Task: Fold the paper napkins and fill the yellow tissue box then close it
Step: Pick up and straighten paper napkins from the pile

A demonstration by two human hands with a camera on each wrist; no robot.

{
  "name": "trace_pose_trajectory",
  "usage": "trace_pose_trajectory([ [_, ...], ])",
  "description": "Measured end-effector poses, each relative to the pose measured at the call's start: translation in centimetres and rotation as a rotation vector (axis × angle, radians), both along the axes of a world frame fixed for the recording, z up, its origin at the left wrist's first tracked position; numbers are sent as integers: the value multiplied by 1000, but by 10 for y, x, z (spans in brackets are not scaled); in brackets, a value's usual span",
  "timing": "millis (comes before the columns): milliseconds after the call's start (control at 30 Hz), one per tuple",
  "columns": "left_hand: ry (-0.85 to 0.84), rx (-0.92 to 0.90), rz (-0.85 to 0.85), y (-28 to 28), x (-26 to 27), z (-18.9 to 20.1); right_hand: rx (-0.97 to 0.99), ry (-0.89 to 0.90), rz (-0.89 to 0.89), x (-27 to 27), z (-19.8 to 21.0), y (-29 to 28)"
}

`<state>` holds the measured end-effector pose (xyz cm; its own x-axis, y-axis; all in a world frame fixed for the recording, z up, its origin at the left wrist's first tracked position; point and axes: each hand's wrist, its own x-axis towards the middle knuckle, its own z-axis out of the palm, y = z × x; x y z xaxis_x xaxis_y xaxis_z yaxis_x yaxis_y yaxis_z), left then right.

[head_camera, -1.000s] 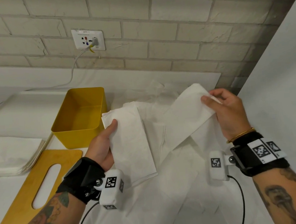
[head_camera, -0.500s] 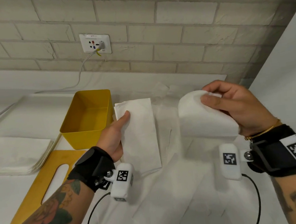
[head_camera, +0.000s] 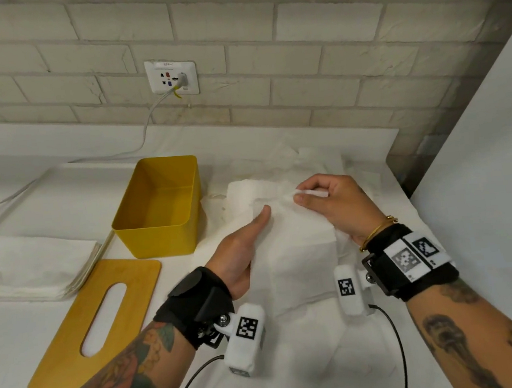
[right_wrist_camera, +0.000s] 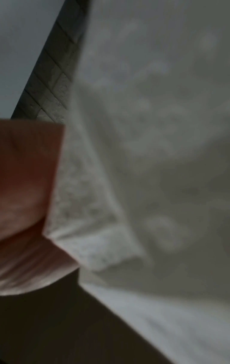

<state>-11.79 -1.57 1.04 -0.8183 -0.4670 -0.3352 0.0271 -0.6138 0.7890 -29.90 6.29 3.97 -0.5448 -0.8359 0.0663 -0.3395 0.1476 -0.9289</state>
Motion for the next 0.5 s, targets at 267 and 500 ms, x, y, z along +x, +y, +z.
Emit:
trace_pose_trajectory([
  [267,-58,-14,127,-12,2,-11,18,-224,7,-12,-2,11],
  [500,18,-11,262,-31,19,-3,22,-120,-91,-62,-10,39],
])
